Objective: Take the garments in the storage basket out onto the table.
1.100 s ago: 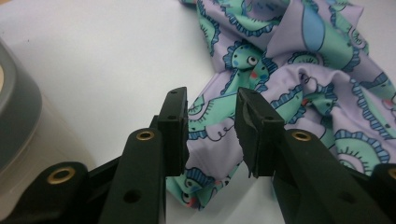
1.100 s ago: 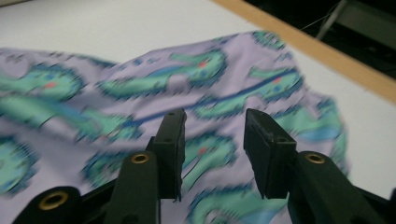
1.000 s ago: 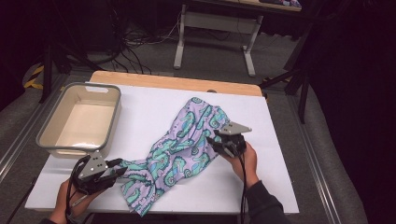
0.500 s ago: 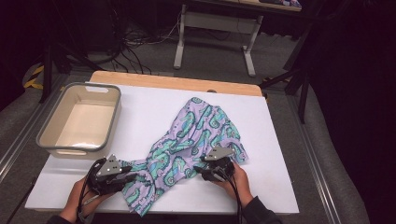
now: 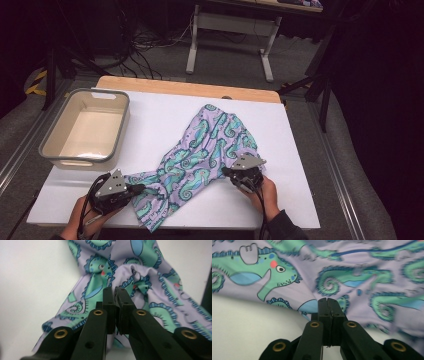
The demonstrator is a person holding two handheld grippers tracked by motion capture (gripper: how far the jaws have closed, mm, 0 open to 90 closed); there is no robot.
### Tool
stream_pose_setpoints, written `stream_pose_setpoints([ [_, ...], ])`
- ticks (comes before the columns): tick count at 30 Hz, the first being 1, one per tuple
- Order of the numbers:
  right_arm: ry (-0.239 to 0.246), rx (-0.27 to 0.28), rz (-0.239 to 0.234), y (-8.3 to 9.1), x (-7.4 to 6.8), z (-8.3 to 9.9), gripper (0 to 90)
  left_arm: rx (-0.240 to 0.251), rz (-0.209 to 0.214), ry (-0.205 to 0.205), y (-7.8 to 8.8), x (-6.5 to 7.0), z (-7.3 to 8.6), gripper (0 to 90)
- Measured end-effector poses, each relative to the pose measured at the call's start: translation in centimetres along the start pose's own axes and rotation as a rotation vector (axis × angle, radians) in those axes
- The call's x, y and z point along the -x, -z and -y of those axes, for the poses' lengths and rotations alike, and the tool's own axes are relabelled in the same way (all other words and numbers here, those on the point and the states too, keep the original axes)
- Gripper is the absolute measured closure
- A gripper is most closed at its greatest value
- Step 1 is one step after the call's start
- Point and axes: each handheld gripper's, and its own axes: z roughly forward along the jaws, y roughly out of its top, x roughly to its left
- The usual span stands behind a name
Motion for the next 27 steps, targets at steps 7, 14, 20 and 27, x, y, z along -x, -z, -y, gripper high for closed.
stream_pose_setpoints([
  [7, -0.065, 0.053, 0.167, 2.4, 2.6, 1.3, 90.0, 0.022, 0.055, -0.061, -0.8, 2.6, -1.1, 85.1],
  [14, -0.043, 0.089, 0.117, 2.5, 2.1, 1.1, 82.0, 0.052, 0.027, -0.051, -0.3, 2.2, -1.5, 72.9],
  [20, -0.046, 0.094, 0.031, 1.7, 1.0, 0.8, 66.0, 0.084, -0.054, -0.033, 0.6, 0.8, -1.7, 61.6],
  [27, -0.012, 0.016, -0.051, -1.0, -0.7, 0.7, 52.0, 0.025, -0.102, 0.064, -1.2, -2.4, -0.9, 52.7],
])
